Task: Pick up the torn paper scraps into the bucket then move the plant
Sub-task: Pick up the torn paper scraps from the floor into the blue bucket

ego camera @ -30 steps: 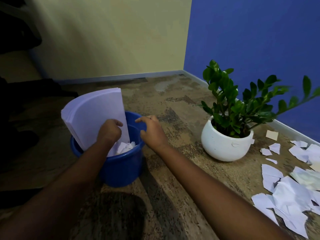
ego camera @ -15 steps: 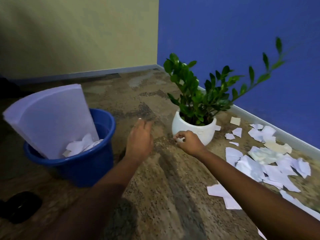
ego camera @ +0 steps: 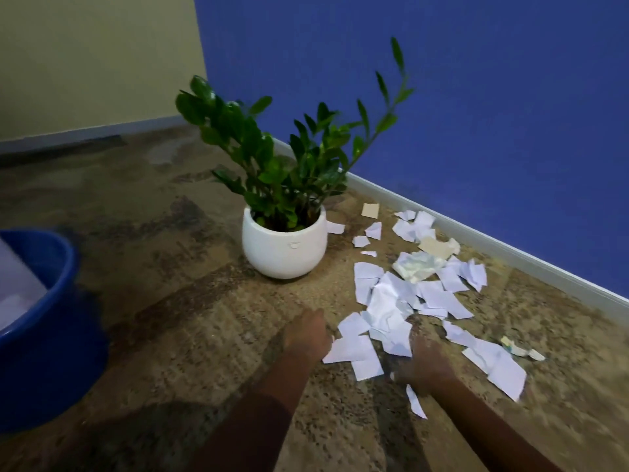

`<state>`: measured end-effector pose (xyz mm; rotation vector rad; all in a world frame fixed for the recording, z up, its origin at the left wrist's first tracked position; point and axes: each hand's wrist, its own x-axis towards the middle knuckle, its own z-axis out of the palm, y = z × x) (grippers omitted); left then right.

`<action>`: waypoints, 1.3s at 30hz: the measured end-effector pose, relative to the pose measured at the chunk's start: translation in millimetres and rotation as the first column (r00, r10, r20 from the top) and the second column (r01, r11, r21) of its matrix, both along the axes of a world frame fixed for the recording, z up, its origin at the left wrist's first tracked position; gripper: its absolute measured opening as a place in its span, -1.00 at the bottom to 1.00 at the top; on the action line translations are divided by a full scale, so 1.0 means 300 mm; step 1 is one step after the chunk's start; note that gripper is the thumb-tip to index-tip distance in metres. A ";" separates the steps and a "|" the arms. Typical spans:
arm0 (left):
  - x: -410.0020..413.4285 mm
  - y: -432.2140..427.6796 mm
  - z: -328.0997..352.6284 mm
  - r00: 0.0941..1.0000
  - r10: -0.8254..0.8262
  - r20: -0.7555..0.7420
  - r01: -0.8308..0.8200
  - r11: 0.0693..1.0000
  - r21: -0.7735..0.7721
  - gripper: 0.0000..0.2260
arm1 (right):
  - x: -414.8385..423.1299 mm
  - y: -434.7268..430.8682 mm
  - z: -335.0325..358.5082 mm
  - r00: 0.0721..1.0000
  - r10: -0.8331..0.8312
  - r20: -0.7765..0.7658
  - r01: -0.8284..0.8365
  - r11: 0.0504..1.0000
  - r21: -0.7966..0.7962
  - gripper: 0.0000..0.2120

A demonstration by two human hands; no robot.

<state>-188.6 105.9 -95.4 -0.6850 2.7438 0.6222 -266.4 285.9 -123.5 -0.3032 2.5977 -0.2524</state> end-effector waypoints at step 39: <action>-0.227 0.113 -0.173 0.993 -0.069 -0.093 0.087 0.976 0.200 -0.75 | -0.192 -0.083 -0.120 0.973 0.074 -0.219 -0.112 0.980 -0.166 -0.46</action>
